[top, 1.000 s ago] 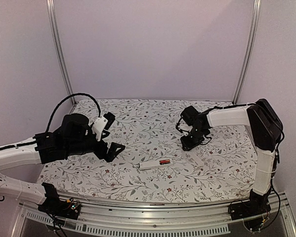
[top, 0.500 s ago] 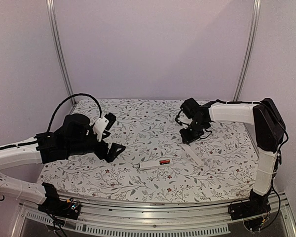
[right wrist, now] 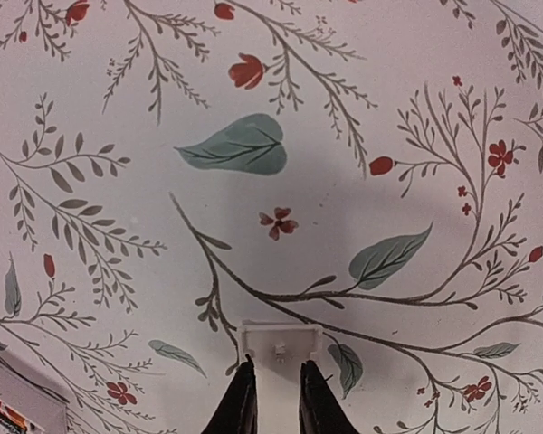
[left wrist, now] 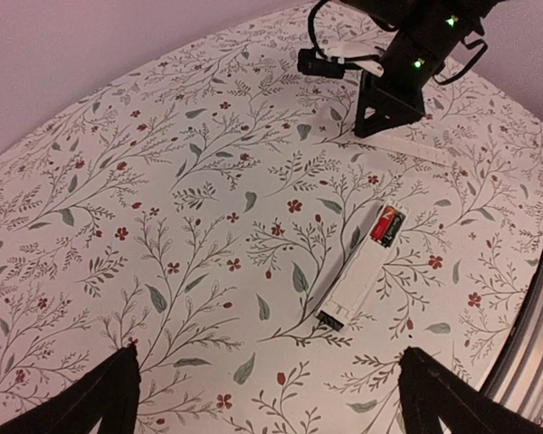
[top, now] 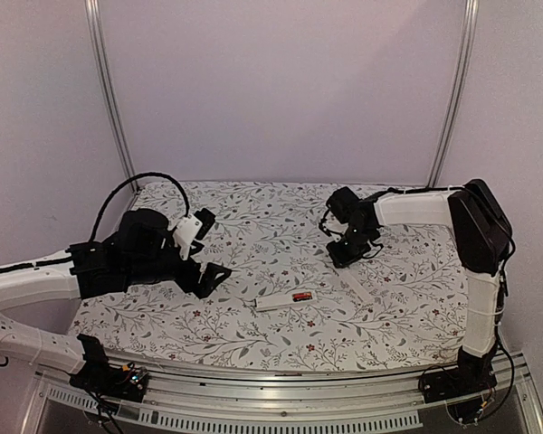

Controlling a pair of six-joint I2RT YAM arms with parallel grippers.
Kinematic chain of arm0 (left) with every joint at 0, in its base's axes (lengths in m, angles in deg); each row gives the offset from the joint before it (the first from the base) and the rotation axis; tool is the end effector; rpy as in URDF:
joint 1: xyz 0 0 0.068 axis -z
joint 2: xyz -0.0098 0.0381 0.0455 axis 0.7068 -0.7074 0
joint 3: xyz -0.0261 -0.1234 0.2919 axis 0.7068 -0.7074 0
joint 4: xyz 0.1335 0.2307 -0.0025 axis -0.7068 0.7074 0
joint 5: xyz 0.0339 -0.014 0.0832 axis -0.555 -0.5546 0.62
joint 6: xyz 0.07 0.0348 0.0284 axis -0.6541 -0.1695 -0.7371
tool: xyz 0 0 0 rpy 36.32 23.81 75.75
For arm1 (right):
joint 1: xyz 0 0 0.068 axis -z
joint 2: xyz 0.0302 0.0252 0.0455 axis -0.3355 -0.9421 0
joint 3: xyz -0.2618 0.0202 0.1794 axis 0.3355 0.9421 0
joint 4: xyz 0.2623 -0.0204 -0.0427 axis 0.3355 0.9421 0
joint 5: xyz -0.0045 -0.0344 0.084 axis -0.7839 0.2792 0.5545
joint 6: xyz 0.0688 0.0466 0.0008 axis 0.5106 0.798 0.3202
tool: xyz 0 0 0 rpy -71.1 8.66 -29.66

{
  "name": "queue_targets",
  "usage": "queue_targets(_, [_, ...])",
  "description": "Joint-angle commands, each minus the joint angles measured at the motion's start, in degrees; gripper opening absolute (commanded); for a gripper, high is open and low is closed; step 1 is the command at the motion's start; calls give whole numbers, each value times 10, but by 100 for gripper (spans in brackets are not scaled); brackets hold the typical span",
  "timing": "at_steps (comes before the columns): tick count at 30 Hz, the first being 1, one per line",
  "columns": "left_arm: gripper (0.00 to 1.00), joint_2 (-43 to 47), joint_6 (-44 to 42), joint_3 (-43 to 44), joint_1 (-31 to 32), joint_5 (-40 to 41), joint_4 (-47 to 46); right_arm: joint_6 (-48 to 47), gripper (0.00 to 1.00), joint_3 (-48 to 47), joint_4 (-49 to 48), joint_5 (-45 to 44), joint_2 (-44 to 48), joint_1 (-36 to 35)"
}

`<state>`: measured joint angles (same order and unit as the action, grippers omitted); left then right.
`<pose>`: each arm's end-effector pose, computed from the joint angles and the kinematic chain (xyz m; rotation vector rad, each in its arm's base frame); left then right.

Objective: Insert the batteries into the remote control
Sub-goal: Pick up the battery cover at the center of the board.

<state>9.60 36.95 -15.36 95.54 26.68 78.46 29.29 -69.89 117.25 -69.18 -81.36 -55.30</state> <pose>0.1629 -0.1848 0.2767 0.7396 2.0405 -0.4627 0.3620 0.2572 0.1590 -0.8018 2.7237 0.1020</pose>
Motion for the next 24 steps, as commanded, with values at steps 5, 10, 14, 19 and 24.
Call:
queue_targets(5, [100, -9, -7, 0, -10, -8, -5, -3, 14, -4, -17, -22, -25, -4])
queue_targets(10, [100, -11, -8, 1, -11, -8, -6, -5, 12, -6, -25, -23, -34, -4])
queue_targets(14, [100, -11, -8, 1, -11, -9, -6, -8, 11, -9, -27, -26, -39, -4])
queue_targets(19, [100, -14, -7, -1, -12, -12, -7, -8, 5, 0, -22, -23, -40, -4])
queue_targets(24, [100, -16, -9, -1, -12, -15, -11, -4, 0, 13, -15, -11, -29, -5])
